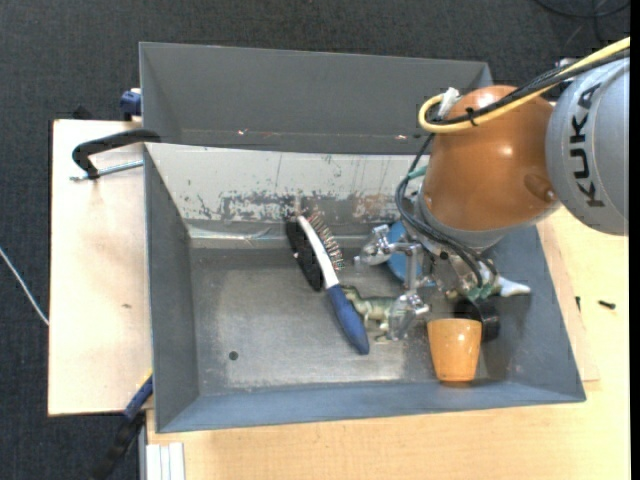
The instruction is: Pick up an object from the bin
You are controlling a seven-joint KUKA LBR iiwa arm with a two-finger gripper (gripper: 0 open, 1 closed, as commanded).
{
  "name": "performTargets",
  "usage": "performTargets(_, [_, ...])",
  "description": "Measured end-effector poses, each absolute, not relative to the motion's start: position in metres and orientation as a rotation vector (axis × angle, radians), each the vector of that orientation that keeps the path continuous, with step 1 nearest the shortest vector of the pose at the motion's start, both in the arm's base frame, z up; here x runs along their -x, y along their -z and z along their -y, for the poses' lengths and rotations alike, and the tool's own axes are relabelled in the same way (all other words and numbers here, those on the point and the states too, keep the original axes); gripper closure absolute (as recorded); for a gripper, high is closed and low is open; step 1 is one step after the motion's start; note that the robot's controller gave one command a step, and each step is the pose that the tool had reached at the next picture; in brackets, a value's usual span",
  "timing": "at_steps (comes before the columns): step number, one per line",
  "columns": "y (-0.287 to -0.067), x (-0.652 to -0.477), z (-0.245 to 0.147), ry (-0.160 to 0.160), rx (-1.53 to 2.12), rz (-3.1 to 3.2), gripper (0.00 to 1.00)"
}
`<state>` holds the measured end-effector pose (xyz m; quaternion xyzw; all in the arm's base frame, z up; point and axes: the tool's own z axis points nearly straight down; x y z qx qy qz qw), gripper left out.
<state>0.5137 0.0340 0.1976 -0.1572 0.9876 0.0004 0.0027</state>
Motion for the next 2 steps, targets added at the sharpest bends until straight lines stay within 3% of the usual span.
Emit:
performTargets(1, [-0.093, -0.501, -0.012, -0.008, -0.116, -3.125, 0.0])
performTargets(2, [-0.07, -0.538, -0.018, 0.001, -0.289, -3.155, 0.0])
